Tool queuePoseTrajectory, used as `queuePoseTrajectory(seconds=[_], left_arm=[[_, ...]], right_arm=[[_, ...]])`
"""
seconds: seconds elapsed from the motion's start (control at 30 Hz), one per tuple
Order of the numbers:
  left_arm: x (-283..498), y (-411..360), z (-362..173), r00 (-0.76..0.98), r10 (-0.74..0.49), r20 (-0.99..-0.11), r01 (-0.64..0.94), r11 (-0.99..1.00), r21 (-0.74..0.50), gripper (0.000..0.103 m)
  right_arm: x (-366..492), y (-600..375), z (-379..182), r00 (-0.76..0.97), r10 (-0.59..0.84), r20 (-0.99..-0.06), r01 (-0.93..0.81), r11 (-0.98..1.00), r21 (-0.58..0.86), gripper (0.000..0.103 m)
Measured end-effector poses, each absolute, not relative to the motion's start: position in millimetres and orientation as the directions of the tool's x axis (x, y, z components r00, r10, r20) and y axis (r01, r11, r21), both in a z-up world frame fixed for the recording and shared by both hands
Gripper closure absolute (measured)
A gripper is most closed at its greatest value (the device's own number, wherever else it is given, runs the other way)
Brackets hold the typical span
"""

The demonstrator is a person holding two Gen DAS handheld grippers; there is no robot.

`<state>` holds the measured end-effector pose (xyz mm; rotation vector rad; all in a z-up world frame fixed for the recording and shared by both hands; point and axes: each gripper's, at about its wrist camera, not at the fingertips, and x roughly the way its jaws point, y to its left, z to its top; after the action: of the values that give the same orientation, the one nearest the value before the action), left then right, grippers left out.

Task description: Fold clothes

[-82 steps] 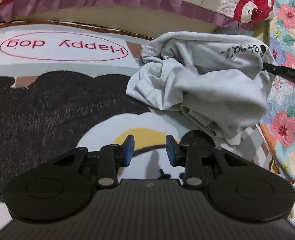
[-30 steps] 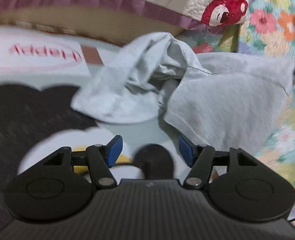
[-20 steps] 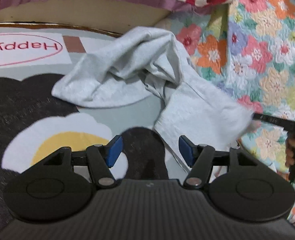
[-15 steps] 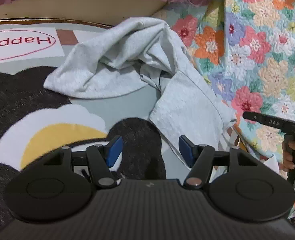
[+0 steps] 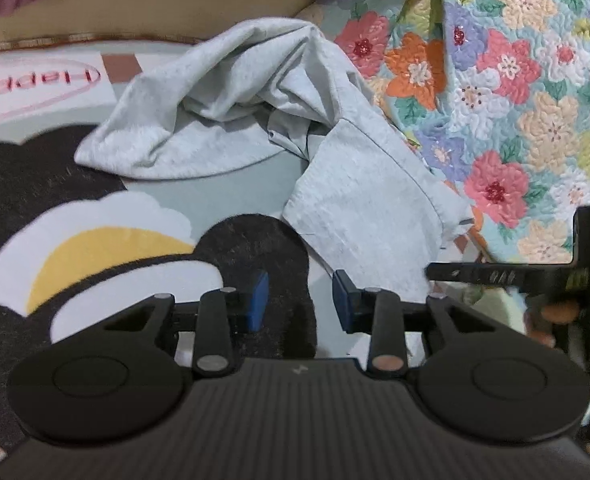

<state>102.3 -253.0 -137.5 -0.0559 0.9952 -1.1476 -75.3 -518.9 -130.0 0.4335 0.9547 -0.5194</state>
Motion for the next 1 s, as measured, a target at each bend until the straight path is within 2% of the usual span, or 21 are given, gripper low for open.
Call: queuePoseTrajectory(seconds=[0.1, 0.13, 0.17, 0.2, 0.23, 0.27, 0.37, 0.43, 0.5, 0.63, 0.67, 0.87, 0.97, 1.0], left_arm=[[90, -253, -129, 0.081, -0.760, -0.645, 0.763, 0.464, -0.451, 0.069], [87, -251, -127, 0.085, -0.759, -0.645, 0.771, 0.460, -0.440, 0.069], [83, -250, -124, 0.090, -0.759, -0.645, 0.779, 0.457, -0.429, 0.069], [78, -249, -121, 0.101, -0.757, -0.645, 0.792, 0.454, -0.408, 0.068], [72, -247, -117, 0.117, -0.754, -0.646, 0.806, 0.453, -0.382, 0.068], [67, -245, -113, 0.130, -0.753, -0.645, 0.816, 0.451, -0.362, 0.067], [53, -238, -102, 0.167, -0.755, -0.634, 0.835, 0.450, -0.316, 0.064], [44, -231, -94, 0.158, -0.778, -0.608, 0.835, 0.434, -0.339, 0.061], [35, -227, -86, 0.146, -0.798, -0.585, 0.843, 0.410, -0.348, 0.056], [16, -221, -73, 0.176, -0.830, -0.529, 0.881, 0.372, -0.291, 0.046], [14, -219, -71, 0.193, -0.831, -0.522, 0.881, 0.381, -0.281, 0.042], [16, -197, -60, 0.283, -0.842, -0.460, 0.850, 0.442, -0.287, 0.034], [17, -189, -57, 0.254, -0.862, -0.438, 0.870, 0.402, -0.285, 0.027], [17, -187, -57, 0.233, -0.873, -0.428, 0.879, 0.377, -0.291, 0.023]], right_arm=[[-95, -548, -147, 0.517, -0.089, -0.851, 0.671, 0.659, 0.339, 0.042], [-98, -551, -154, 0.543, -0.045, -0.839, 0.666, 0.631, 0.397, 0.046], [-101, -549, -158, 0.573, -0.036, -0.819, 0.653, 0.623, 0.430, 0.057], [-101, -544, -158, 0.608, -0.034, -0.793, 0.627, 0.634, 0.453, 0.084], [-101, -540, -158, 0.638, -0.025, -0.770, 0.600, 0.642, 0.476, 0.096], [-102, -535, -156, 0.663, -0.020, -0.748, 0.581, 0.644, 0.498, 0.098], [-100, -520, -133, 0.728, -0.028, -0.685, 0.510, 0.689, 0.514, 0.099], [-101, -509, -109, 0.780, -0.003, -0.626, 0.445, 0.706, 0.551, 0.099], [-97, -499, -88, 0.822, 0.045, -0.568, 0.372, 0.713, 0.595, 0.099], [-87, -473, -58, 0.859, 0.159, -0.487, 0.229, 0.732, 0.641, 0.099], [-84, -465, -53, 0.861, 0.186, -0.474, 0.194, 0.740, 0.644, 0.099], [-65, -421, -24, 0.848, 0.314, -0.426, 0.017, 0.788, 0.615, 0.100], [-62, -412, -15, 0.843, 0.360, -0.400, -0.041, 0.784, 0.620, 0.100], [-63, -409, -16, 0.837, 0.356, -0.417, -0.040, 0.798, 0.601, 0.100]])
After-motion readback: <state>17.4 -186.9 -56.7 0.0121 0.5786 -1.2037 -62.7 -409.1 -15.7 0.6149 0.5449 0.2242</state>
